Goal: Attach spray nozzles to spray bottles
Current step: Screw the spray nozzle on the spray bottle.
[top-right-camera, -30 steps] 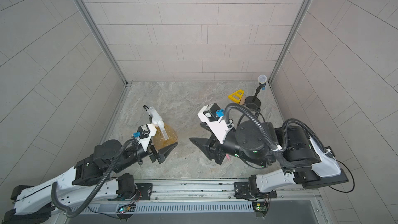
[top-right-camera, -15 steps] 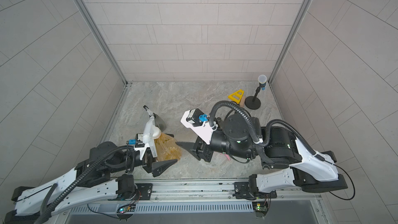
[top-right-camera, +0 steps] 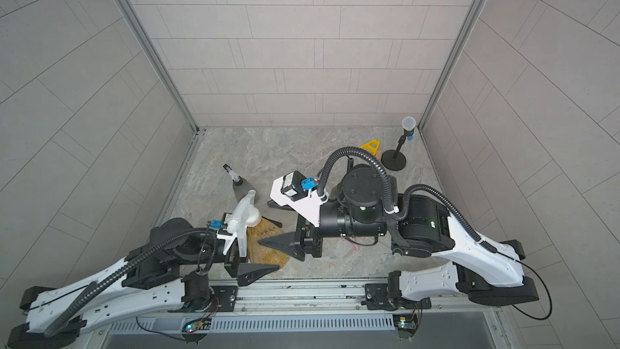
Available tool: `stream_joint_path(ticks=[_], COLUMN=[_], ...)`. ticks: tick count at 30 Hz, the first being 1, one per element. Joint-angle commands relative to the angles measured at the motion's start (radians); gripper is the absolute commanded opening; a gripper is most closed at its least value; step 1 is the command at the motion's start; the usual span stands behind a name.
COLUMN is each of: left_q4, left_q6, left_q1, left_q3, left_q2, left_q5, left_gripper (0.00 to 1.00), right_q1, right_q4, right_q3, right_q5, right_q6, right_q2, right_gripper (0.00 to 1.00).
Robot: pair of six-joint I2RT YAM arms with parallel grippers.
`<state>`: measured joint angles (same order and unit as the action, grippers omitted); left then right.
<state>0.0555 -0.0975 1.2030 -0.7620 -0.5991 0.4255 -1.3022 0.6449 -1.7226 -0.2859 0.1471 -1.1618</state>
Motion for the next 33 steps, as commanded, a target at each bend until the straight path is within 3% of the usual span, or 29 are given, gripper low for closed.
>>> stream_joint_path(ticks=[1,9,23,28,33], left_q4=[-0.054,-0.040,-0.023,-0.013,0.052], left_q6=[-0.002,0.006,0.022,0.031,0.071], left_q1=[0.004,0.003,0.004,0.004,0.004], left_q3=[-0.010,-0.017,-0.033,-0.056,-0.109], left_q2=[-0.005,-0.015,-0.008,-0.015,-0.028], left_q5=[0.060,0.088,0.024,-0.013,-0.139], left_gripper=[0.00,0.00,0.00,0.00,0.00], right_q1=[0.017,0.021,0.019,0.015,-0.014], right_q4=[-0.037,-0.044,-0.074,-0.086,-0.097], right_q3=[-0.019,-0.035,0.007,0.037,0.091], right_q5=[-0.079,-0.116,-0.095,-0.083,0.016], right_q6=[0.023,0.040,0.058,0.063,0.059], right_q2=[-0.013,-0.045,-0.030,-0.021,0.001], right_gripper=[0.70,0.57,0.28,0.24,0.23])
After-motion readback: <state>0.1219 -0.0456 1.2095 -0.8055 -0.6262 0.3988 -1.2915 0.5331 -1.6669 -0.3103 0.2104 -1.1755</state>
